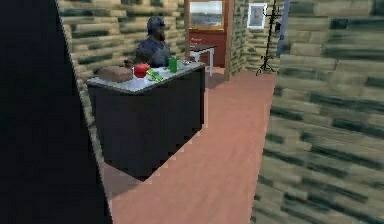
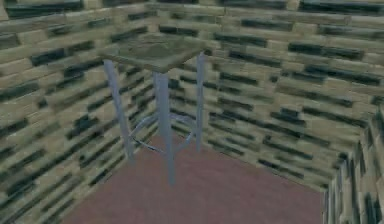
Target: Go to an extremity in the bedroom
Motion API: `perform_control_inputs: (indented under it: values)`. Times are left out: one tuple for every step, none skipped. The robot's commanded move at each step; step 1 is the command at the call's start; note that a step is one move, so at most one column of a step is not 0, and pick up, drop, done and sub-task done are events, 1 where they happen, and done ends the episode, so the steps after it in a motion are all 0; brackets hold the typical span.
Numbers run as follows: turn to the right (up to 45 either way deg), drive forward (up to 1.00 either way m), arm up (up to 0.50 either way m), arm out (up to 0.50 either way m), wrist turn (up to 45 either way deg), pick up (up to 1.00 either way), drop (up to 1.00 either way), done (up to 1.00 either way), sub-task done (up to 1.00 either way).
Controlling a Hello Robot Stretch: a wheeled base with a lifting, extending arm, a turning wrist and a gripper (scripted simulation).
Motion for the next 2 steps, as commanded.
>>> perform_control_inputs:
  values:
    - [0.0,1.00,0.00,0.00,0.0,0.00,0.00,0.00,0.00]
    - [3.0,0.00,0.00,0.00,0.0,0.00,0.00,0.00,0.00]
